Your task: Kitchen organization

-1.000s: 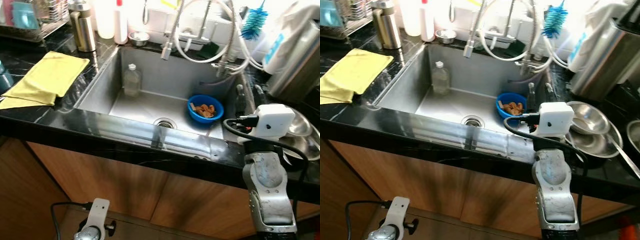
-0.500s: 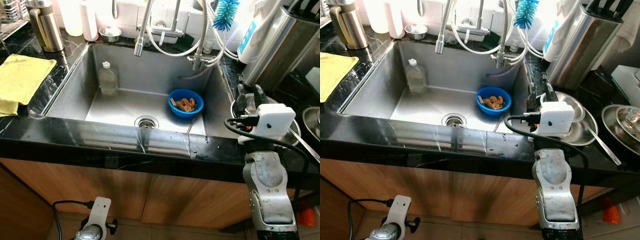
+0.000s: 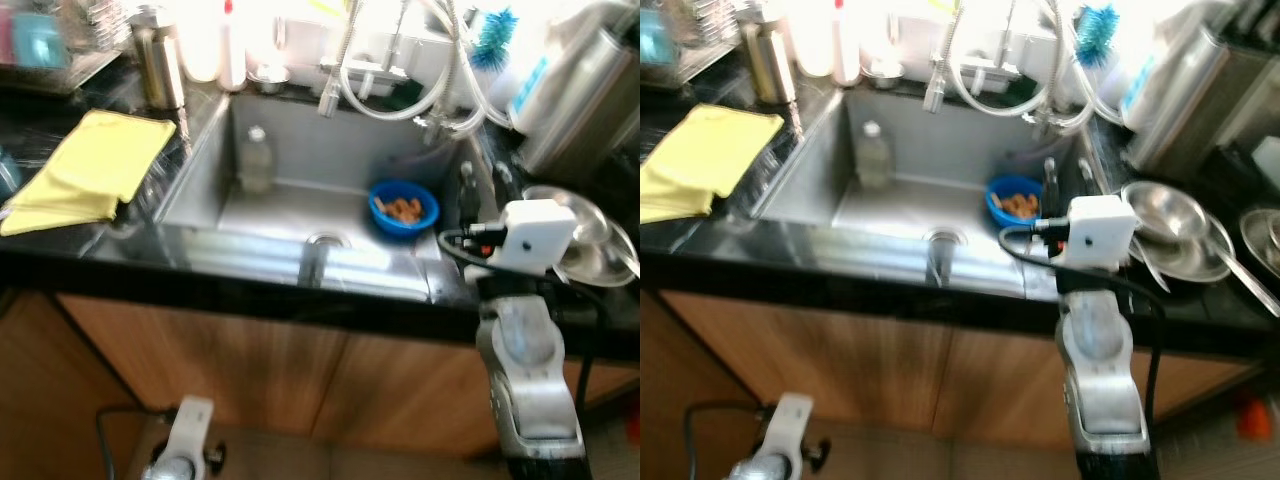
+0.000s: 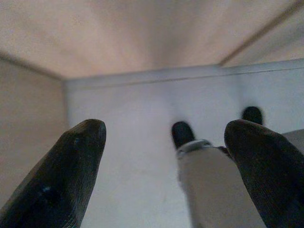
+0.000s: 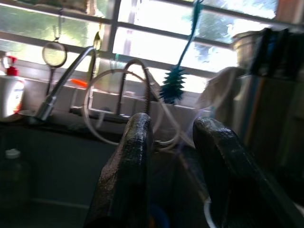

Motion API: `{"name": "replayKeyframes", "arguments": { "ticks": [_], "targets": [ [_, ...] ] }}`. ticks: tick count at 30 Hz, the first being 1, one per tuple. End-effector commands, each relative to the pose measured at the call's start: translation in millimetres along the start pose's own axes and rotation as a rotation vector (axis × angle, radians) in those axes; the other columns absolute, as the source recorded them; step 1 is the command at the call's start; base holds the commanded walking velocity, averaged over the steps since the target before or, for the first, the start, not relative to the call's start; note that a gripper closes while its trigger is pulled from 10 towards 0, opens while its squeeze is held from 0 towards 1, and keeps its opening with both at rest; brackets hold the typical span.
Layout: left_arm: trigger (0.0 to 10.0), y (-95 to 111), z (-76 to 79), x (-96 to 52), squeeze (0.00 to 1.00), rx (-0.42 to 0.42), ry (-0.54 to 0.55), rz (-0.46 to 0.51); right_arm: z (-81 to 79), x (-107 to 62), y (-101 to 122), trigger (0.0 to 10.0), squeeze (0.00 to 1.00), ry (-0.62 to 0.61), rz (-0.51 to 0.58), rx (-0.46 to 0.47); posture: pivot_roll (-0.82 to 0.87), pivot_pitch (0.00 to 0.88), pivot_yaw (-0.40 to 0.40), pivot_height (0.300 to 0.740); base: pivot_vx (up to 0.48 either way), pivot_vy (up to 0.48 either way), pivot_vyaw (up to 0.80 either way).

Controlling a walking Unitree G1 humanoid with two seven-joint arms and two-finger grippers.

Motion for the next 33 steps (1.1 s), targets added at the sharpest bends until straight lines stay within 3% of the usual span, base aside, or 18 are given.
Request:
{"name": "replayKeyframes", "arguments": {
  "ticks": [1,17,23,33],
  "targets": [
    [10.0,-1.7,-0.4,-0.3,0.00,-0.002,-0.005,-0.004,0.9,0.9,6.0,10.0,0.00,-0.003,0.027,0.002,0.17,0.101,-0.111,0.736,0.000,0.000,0.00],
    [10.0,-2.4,-0.8,-0.3,0.00,0.011,0.000,-0.010,1.9,0.1,6.7,10.0,0.00,-0.006,0.036,0.001,0.17,0.102,-0.113,0.736,0.000,0.000,0.00],
    [10.0,-2.4,-0.4,-0.3,0.00,0.015,0.000,-0.009,-2.3,-1.5,4.1,10.0,0.00,0.028,0.024,-0.056,0.17,0.091,-0.115,0.736,0.000,0.000,0.00],
    [10.0,-3.1,-0.2,-0.5,0.00,0.025,-0.003,-0.010,-5.3,-2.5,2.9,10.0,0.00,0.041,0.022,-0.021,0.18,0.074,-0.115,0.736,0.172,0.000,0.39]
  ]
}}
Point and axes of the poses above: a point about 5 cm out from each wrist's last joint towards the gripper, its own x axis pointing out of the wrist towards the gripper, its own y axis along the axis of the wrist's last joint, z = x × y, the point moved 4 cm from there along x, pointing out of the wrist towards the gripper, and after that the axes turned 11 degrees about x, right-handed, at the moved point
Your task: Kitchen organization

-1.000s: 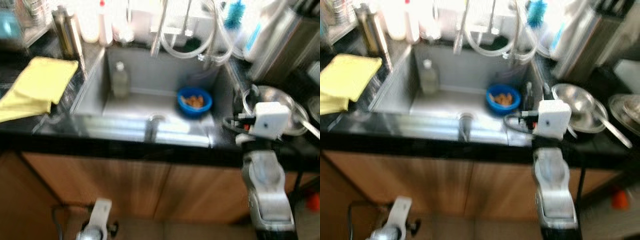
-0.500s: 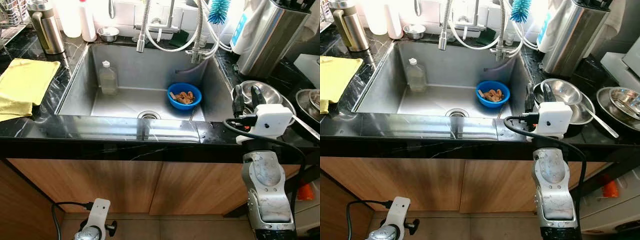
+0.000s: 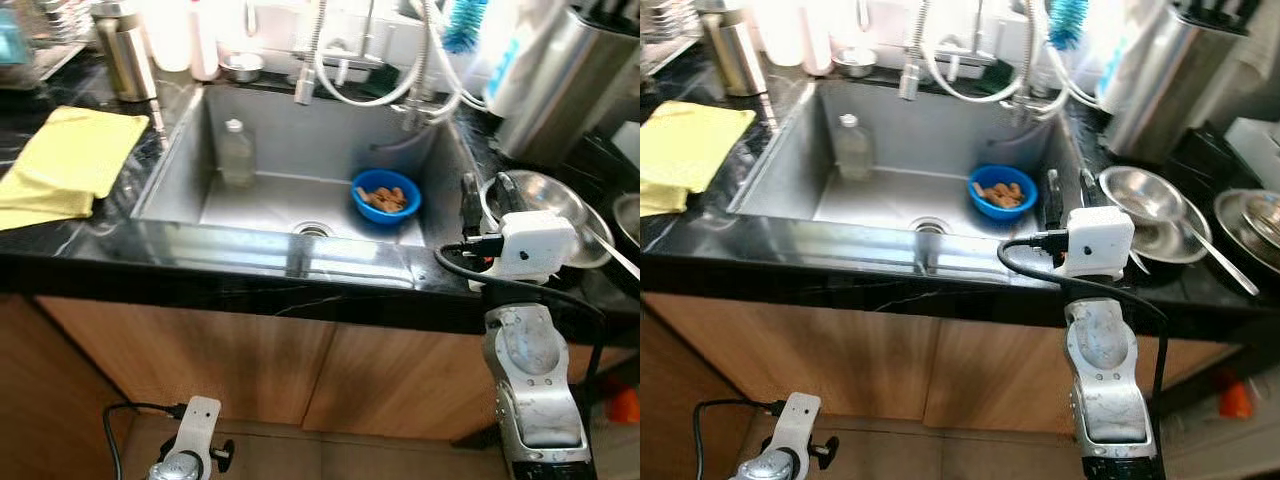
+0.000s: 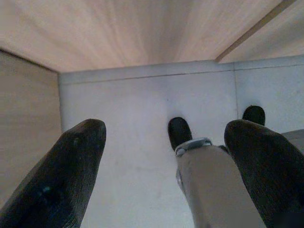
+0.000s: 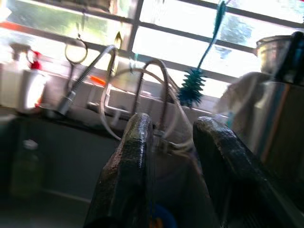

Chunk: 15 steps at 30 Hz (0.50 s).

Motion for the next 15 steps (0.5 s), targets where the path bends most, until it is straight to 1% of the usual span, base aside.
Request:
{"name": "replayKeyframes", "arguments": {
  "ticks": [1,15],
  "targets": [
    [10.0,-0.4,3.9,0.1,0.00,0.017,-0.012,-0.003,4.4,-0.3,2.0,10.0,0.00,-0.009,0.008,0.020,0.18,0.074,-0.115,0.736,0.266,0.000,0.00],
    [10.0,1.4,0.8,0.4,0.00,0.023,-0.004,-0.001,3.8,1.0,2.7,10.0,0.00,-0.012,0.017,0.027,0.18,0.080,-0.102,0.736,0.269,0.000,0.00]
  ]
}}
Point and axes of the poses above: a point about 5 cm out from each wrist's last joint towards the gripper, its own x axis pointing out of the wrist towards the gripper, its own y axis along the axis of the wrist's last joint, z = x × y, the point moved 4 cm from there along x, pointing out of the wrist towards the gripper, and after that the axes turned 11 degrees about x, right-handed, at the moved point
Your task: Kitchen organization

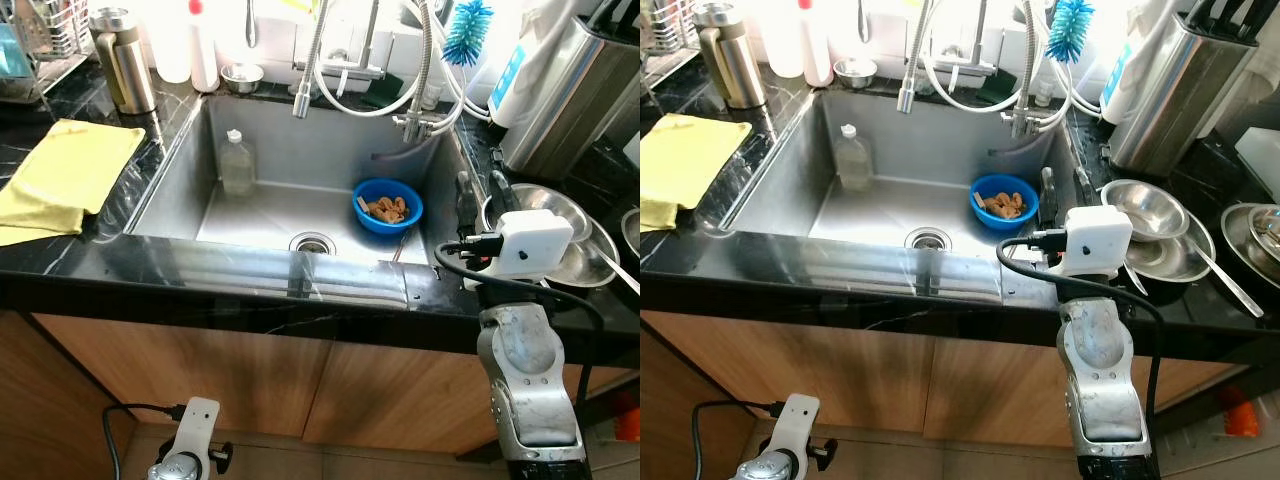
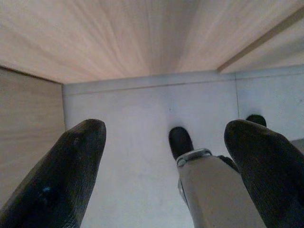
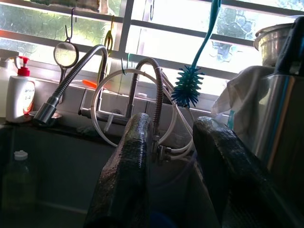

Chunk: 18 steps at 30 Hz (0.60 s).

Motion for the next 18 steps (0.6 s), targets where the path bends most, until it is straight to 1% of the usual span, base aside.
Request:
{"name": "replayKeyframes", "arguments": {
  "ticks": [1,5,13,18],
  "targets": [
    [10.0,-5.2,1.2,-0.8,0.00,0.015,-0.004,-0.015,0.4,0.5,1.5,10.0,0.00,-0.002,0.008,0.006,0.18,0.082,-0.101,0.736,0.270,0.000,0.00],
    [10.0,-4.5,1.4,-0.8,0.00,0.009,-0.004,-0.012,1.1,0.2,1.4,10.0,0.00,-0.002,0.007,0.003,0.18,0.085,-0.101,0.736,0.264,0.000,0.00],
    [10.0,-3.7,2.7,-0.7,0.00,-0.005,-0.003,-0.007,0.0,0.1,1.8,10.0,0.00,0.004,0.006,-0.001,0.17,0.092,-0.108,0.736,0.000,0.000,0.00],
    [10.0,-4.2,2.8,-0.7,0.00,-0.005,-0.003,-0.009,3.7,-2.8,4.1,10.0,0.00,-0.024,0.013,-0.018,0.16,0.094,-0.109,0.736,0.000,0.000,0.00]
  ]
}}
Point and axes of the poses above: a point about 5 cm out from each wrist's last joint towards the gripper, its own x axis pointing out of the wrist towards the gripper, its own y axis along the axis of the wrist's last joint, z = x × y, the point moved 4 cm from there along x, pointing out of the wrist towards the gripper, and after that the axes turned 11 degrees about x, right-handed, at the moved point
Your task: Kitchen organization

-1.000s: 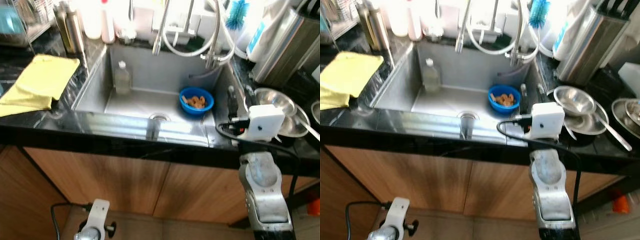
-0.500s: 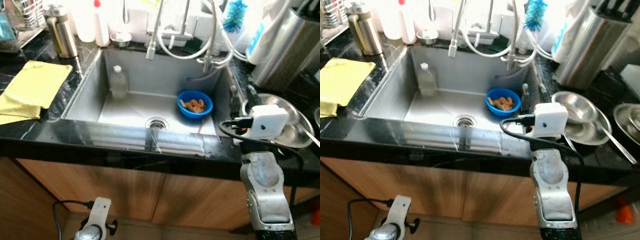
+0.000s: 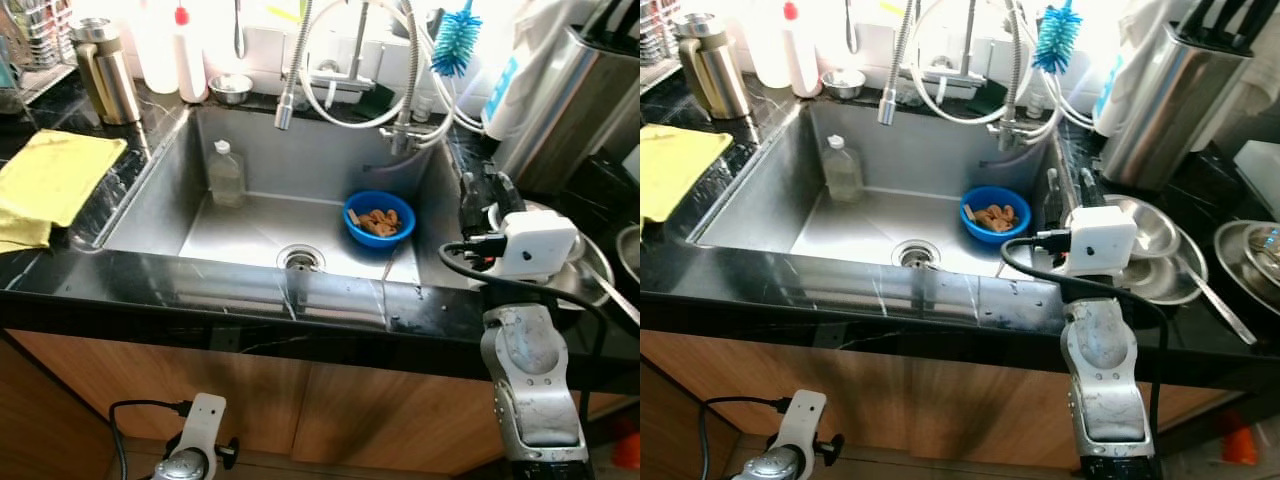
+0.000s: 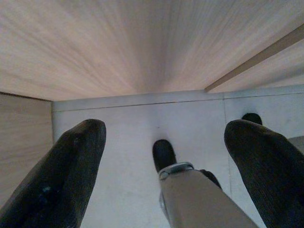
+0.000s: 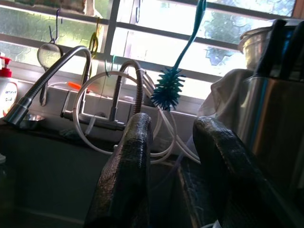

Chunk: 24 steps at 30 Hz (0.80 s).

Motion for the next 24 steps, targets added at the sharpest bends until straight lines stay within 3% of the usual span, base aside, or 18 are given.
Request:
{"name": "replayKeyframes", "arguments": {
  "ticks": [1,8,14,17,22,23,24],
  "targets": [
    [10.0,-5,4.5,-0.8,0.00,0.000,-0.011,-0.014,2.9,-1.3,5,10.0,0.00,-0.012,0.012,-0.007,0.16,0.094,-0.109,0.736,0.000,0.000,0.00],
    [10.0,-5,4.6,-0.7,0.00,0.011,-0.019,-0.018,23.2,-28.9,3,10.0,0.00,-0.129,-0.027,-0.045,0.15,0.104,-0.107,0.736,0.000,0.000,0.00],
    [10.0,-4,5.0,-0.5,0.00,0.042,-0.030,-0.014,50.8,-53.2,-3,10.0,0.00,-0.239,-0.082,-0.070,0.14,0.101,-0.106,0.736,0.000,0.000,0.00],
    [10.0,-4,4.9,-0.5,0.00,0.039,-0.030,-0.014,50.2,-61.7,-2,10.0,0.00,-0.232,-0.098,-0.073,0.14,0.097,-0.106,0.736,0.000,0.000,0.00],
    [10.0,-4,5.4,-0.6,0.00,0.040,-0.031,-0.013,47.8,-60.6,-1,10.0,0.00,-0.223,-0.092,-0.049,0.14,0.090,-0.106,0.736,0.000,0.000,0.00],
    [10.0,-4,6.0,-0.6,0.00,0.040,-0.031,-0.013,41.0,-57.0,2,10.0,1.00,-0.192,-0.083,-0.041,0.15,0.085,-0.112,0.736,0.000,0.000,0.00],
    [10.0,-4,6.1,-0.7,0.00,0.039,-0.030,-0.013,39.2,-56.4,2,10.0,1.00,-0.185,-0.082,-0.040,0.15,0.084,-0.113,0.736,0.000,0.000,0.00]
  ]
}}
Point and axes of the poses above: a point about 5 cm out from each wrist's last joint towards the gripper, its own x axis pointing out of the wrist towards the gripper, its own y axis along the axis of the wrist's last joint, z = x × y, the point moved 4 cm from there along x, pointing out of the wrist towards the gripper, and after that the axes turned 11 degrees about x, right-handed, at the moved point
